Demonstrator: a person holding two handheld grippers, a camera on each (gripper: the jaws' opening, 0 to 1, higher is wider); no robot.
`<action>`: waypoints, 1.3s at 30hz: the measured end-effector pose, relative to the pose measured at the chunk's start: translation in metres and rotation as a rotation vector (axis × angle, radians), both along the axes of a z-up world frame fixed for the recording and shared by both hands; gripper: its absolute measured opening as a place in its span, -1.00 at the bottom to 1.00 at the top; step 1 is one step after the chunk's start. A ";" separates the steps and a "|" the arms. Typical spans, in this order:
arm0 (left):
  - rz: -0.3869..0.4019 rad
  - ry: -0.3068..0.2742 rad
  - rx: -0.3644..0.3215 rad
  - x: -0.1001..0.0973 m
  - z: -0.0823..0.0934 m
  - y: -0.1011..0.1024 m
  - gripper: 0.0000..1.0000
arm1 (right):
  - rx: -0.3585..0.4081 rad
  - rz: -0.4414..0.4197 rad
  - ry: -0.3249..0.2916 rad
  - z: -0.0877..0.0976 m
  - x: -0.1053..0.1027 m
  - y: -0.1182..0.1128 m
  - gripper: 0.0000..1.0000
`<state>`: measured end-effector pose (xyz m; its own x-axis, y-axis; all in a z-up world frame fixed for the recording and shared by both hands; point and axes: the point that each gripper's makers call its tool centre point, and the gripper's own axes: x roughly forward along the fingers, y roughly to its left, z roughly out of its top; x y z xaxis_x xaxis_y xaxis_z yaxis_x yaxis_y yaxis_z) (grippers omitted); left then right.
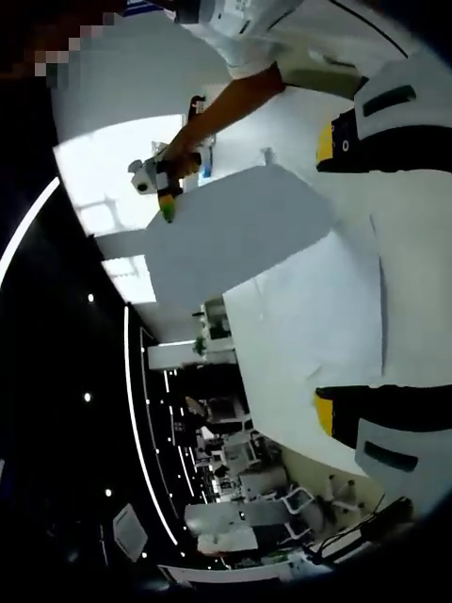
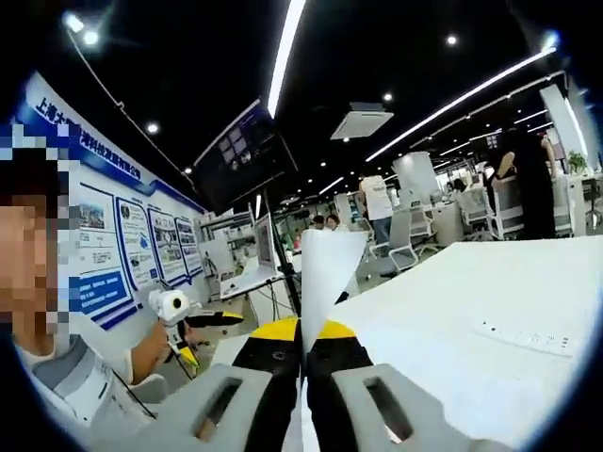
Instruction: Organize the stack of printing papers by aligning and flattening the scattered papers on the table
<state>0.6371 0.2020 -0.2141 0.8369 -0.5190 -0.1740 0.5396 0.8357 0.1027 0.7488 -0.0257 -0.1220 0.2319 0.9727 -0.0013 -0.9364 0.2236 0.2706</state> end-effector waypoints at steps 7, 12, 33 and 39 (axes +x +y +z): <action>0.005 0.004 0.009 0.009 0.002 0.002 0.92 | -0.024 0.024 -0.013 -0.003 -0.002 0.009 -1.00; -0.004 0.009 -0.011 0.014 0.003 0.000 0.92 | 0.004 0.050 0.013 -0.005 0.001 0.006 -1.00; -0.078 0.025 -0.070 0.061 0.007 -0.027 0.92 | 0.063 0.064 0.013 0.011 0.000 -0.004 -1.00; -0.094 0.028 -0.059 0.078 0.007 -0.039 0.92 | 0.050 0.042 0.026 0.013 0.014 -0.010 -1.00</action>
<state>0.7151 0.1627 -0.2068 0.7793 -0.6051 -0.1631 0.6179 0.7853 0.0390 0.7625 -0.0355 -0.1094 0.1915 0.9806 0.0420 -0.9370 0.1699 0.3052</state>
